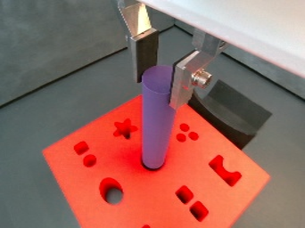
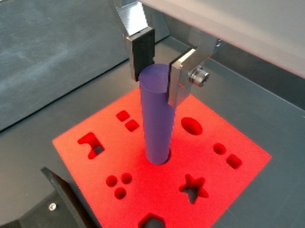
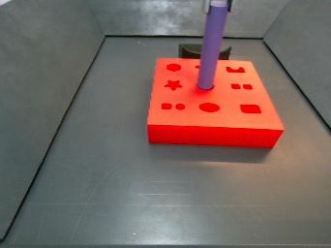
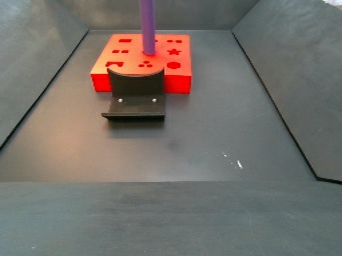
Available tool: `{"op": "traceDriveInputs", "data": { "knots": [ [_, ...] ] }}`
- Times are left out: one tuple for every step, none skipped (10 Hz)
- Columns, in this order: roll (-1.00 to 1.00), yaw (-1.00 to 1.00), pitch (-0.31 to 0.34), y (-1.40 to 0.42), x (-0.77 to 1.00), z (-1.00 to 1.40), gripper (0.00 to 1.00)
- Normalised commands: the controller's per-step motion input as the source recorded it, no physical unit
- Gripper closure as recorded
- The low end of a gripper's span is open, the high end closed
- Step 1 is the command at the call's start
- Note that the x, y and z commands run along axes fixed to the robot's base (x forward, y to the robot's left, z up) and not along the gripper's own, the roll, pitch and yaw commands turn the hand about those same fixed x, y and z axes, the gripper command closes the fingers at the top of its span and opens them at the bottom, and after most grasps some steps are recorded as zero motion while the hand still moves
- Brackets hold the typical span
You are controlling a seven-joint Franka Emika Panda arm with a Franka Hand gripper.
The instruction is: Insert the round object.
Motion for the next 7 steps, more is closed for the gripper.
{"op": "traceDriveInputs", "data": {
  "knots": [
    [0.0,0.08,0.0,0.0,0.44,-0.21,1.0],
    [0.0,0.07,0.0,0.0,0.45,-0.22,1.0],
    [0.0,0.0,0.0,0.0,0.0,-0.1,1.0],
    [0.0,-0.15,0.0,0.0,-0.23,-0.08,1.0],
    [0.0,-0.18,-0.023,0.0,-0.32,-0.1,1.0],
    [0.0,-0.24,-0.029,0.0,-0.45,-0.1,1.0],
    [-0.01,-0.17,-0.043,-0.02,-0.28,-0.07,1.0]
  ]
}}
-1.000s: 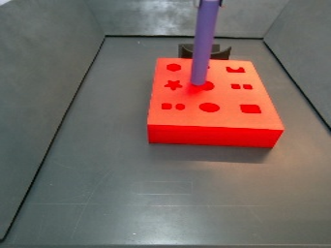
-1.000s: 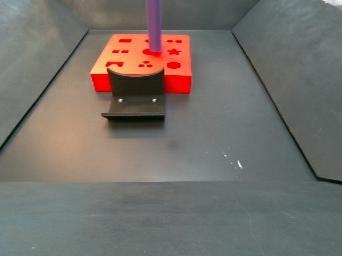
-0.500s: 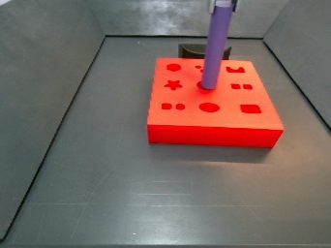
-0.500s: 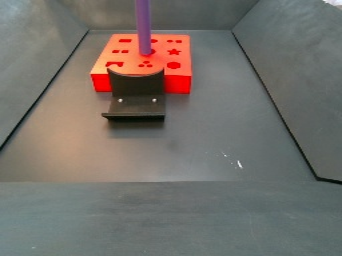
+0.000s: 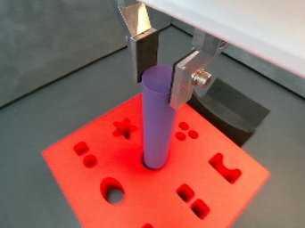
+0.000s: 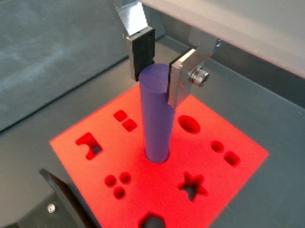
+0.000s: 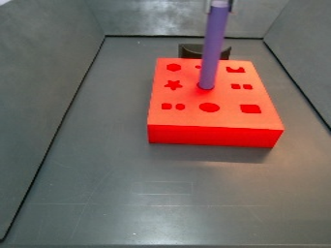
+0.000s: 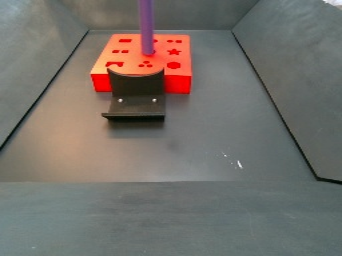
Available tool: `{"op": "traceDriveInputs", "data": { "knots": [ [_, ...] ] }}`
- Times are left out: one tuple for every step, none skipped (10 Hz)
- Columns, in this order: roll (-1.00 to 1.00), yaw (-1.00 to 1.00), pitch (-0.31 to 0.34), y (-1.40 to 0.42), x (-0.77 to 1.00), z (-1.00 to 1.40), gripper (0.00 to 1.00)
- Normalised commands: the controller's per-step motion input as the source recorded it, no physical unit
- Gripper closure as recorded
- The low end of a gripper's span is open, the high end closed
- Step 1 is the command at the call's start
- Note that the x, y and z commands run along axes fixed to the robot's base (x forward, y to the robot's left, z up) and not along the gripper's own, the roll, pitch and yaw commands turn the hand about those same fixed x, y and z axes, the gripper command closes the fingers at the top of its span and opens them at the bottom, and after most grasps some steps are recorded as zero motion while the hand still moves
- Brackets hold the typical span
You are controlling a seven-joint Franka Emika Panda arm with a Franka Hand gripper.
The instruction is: Insert the round object.
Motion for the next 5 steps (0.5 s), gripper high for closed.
{"op": "traceDriveInputs", "data": {
  "knots": [
    [-0.02,-0.02,-0.077,-0.03,0.0,-0.13,1.0],
    [0.0,0.0,-0.051,0.0,0.25,-0.25,1.0],
    [0.0,0.0,-0.027,0.0,0.09,-0.22,1.0],
    [0.0,0.0,-0.029,0.0,0.08,-0.27,1.0],
    [0.06,-0.05,-0.031,-0.01,0.24,-0.46,1.0]
  ]
}}
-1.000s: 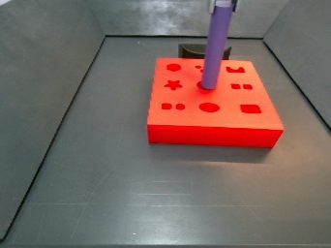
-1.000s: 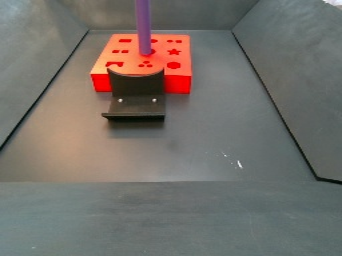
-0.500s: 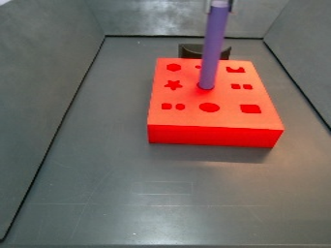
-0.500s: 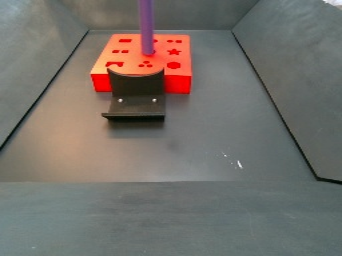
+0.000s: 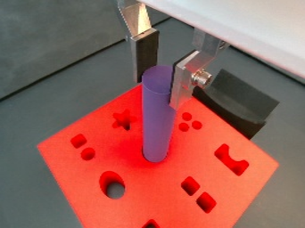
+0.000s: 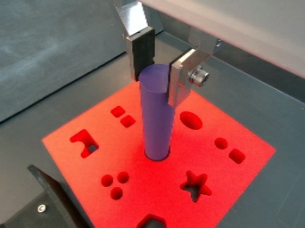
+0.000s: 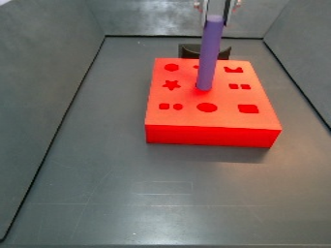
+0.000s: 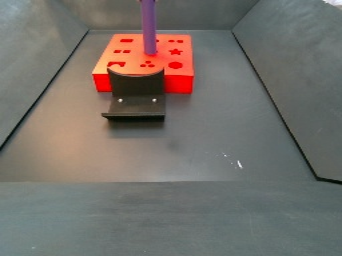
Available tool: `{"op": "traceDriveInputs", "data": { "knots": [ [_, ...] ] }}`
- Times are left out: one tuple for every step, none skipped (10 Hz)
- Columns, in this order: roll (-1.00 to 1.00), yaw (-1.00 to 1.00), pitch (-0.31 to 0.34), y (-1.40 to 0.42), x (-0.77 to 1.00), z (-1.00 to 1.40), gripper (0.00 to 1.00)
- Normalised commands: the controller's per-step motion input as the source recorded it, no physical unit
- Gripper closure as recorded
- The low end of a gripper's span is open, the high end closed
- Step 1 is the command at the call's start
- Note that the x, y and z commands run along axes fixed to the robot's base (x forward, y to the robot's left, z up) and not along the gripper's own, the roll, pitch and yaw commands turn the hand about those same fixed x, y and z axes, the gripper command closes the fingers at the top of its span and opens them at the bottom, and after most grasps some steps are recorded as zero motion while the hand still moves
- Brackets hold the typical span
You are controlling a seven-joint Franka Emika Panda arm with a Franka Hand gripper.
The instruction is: Insert the round object.
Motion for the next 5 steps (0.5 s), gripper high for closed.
{"op": "traceDriveInputs", "data": {
  "knots": [
    [0.11,-0.11,-0.013,-0.05,0.23,-0.57,1.0],
    [0.1,-0.12,-0.036,-0.05,0.13,-0.63,1.0],
    [0.11,-0.1,-0.03,-0.04,0.03,-0.52,1.0],
    [0.08,-0.01,0.0,0.0,0.0,-0.18,1.0],
    [0.0,0.0,0.0,0.0,0.0,0.0,1.0]
  ]
}}
